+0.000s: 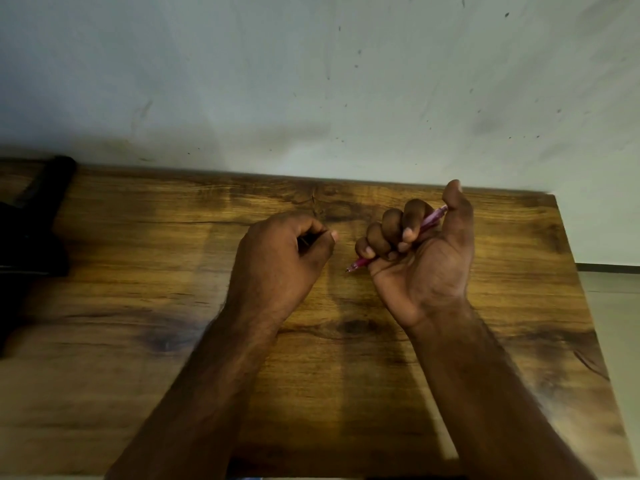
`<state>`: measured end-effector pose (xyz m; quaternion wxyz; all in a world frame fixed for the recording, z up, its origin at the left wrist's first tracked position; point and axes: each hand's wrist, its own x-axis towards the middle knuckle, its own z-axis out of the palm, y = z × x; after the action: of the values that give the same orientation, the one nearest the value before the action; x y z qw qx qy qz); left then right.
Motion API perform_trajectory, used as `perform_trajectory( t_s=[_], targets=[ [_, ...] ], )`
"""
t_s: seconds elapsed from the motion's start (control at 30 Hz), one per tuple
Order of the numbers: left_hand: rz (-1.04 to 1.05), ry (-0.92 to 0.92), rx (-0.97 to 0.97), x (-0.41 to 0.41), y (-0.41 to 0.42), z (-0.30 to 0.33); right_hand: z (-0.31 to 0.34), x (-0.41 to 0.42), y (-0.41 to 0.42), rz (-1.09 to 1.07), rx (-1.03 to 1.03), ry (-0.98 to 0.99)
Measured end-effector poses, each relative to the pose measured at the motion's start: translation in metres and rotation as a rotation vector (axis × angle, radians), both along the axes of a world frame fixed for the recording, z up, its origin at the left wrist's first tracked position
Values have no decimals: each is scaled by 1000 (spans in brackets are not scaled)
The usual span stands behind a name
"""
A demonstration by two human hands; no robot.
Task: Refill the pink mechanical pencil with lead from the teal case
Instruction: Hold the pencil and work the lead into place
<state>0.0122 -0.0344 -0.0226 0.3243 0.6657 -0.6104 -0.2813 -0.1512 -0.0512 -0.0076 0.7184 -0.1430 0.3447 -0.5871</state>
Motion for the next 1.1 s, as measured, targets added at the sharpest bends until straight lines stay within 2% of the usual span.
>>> perform_trajectory(
  t_s=[0.73, 1.1],
  targets=[
    [-10, -24, -6, 1, -1, -2, 1, 2, 0, -4, -10, 41],
    [-16, -19, 6, 0, 0, -3, 1, 1, 0, -28, 6, -13]
  ],
)
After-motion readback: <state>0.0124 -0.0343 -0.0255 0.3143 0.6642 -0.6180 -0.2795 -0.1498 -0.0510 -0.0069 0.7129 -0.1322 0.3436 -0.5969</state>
